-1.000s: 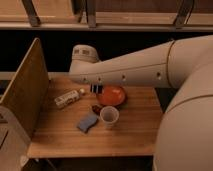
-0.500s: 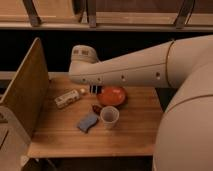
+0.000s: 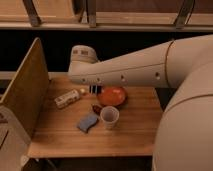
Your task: Place the eraser in the ceramic cup
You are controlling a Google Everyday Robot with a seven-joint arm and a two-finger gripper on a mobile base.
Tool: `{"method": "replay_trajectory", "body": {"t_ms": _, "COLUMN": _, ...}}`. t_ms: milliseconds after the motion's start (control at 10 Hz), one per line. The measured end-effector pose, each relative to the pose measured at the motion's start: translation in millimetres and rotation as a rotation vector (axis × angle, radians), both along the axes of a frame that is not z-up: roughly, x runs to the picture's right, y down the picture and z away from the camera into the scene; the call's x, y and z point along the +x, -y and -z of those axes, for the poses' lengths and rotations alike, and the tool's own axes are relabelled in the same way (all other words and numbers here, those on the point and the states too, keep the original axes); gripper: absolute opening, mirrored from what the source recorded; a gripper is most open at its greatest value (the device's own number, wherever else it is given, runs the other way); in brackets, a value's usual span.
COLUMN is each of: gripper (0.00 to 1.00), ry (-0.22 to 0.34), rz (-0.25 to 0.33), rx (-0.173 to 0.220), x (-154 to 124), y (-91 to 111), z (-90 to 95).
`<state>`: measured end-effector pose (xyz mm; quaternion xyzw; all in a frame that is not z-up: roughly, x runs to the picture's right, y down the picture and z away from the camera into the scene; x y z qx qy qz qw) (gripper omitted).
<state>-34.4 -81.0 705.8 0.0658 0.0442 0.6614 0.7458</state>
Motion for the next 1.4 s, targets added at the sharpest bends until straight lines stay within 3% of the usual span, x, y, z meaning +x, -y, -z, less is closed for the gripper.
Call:
{"method": "replay_trajectory", "body": {"t_ms": 300, "gripper": 0.0, "ry": -0.046, "rz": 0.021, "rx": 0.015, "x": 13.9, "y": -0.5, "z": 11.3}}
{"method": "replay_trajectory", "body": {"t_ms": 1200, "gripper": 0.0, "ry": -0.039, "rz": 0.025, "rx": 0.014, "x": 9.8, "y": -1.0, "z": 10.5}}
{"method": "replay_trajectory", "body": {"t_ms": 1400, "gripper": 0.0, "ry": 0.003, "rz": 0.045, "rx": 0.014, "x": -1.9, "y": 3.3, "z": 6.1}}
